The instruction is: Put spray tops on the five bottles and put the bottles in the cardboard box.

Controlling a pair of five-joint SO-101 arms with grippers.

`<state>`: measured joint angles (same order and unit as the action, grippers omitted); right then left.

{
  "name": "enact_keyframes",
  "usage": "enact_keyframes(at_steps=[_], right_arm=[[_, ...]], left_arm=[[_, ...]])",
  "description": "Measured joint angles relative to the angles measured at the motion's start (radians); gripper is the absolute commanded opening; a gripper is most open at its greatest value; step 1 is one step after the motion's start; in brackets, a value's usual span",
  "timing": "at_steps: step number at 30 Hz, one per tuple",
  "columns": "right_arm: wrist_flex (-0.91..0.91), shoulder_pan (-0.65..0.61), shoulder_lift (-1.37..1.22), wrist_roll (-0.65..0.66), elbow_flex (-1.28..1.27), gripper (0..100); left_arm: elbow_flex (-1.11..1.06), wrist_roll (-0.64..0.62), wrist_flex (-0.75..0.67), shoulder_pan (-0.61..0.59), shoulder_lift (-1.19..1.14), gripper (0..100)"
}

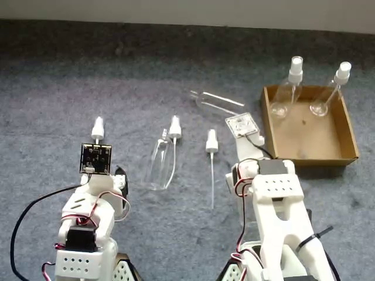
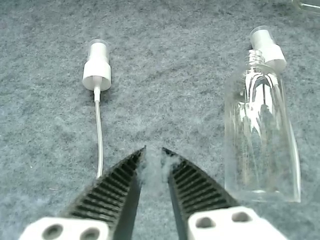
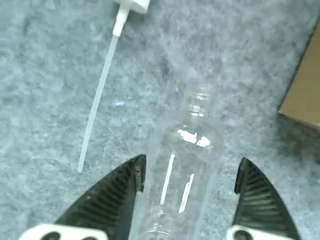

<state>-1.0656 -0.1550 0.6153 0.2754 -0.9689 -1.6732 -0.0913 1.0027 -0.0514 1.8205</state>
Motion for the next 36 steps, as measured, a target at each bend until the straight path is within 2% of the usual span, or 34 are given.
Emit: enact_keyframes(at_steps=[10,16,20,27,30,36], right_arm=[[-0.025,-0.084,-0.077,-0.132,0.094,25.5],[-0.008,-0.08,-0.288,-0.155,0.118,25.5],[0.009,-0.066,-0.313,-0.173,0.118,25.5],[0.015,-0.064,-0.313,-0.169,0.118,25.6],[0.015,-0.064,-0.313,-0.109,0.118,25.6],[0.015,-0.064,-0.313,-0.081,0.118,25.7]], left_arm=[[0.0,0.0,0.0,0.0,0.0,1],[0.0,0.0,0.0,0.0,0.0,1],[0.0,0.0,0.0,0.0,0.0,1],[0.0,0.0,0.0,0.002,0.0,1],[0.0,0.0,0.0,0.0,0.0,1],[0.0,0.0,0.0,0.0,0.0,1]])
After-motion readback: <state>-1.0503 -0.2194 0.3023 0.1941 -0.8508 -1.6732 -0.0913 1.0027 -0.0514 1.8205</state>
